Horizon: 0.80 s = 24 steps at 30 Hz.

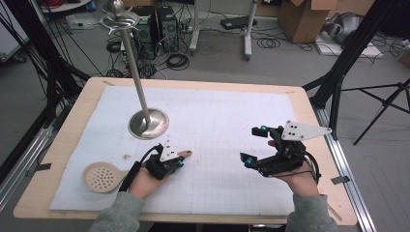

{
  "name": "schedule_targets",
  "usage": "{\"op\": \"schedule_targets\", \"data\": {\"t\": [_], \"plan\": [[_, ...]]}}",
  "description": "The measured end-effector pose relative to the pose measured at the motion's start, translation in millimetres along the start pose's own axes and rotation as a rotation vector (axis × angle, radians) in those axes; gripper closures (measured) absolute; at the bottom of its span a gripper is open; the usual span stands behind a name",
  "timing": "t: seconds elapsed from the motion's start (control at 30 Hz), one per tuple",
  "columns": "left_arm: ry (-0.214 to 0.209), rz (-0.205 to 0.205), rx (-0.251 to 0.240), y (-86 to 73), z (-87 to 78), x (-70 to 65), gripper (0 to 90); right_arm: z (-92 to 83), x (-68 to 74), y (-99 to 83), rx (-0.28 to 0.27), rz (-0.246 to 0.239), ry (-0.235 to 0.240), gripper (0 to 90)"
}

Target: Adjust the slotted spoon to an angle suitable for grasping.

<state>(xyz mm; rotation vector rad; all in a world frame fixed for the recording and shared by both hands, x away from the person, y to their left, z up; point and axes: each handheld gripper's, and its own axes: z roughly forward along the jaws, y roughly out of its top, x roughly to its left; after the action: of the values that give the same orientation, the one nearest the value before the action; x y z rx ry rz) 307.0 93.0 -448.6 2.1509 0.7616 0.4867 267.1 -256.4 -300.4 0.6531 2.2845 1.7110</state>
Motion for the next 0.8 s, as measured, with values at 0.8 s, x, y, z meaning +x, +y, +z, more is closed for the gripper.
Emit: {"op": "schedule_targets", "data": {"t": [0.8], "plan": [[-0.090, -0.045, -0.034, 10.9, -39.1, 22.6, 86.6, -1.9, -1.2, -1.7, 0.004, 0.010, -0.002, 8.2]]}}
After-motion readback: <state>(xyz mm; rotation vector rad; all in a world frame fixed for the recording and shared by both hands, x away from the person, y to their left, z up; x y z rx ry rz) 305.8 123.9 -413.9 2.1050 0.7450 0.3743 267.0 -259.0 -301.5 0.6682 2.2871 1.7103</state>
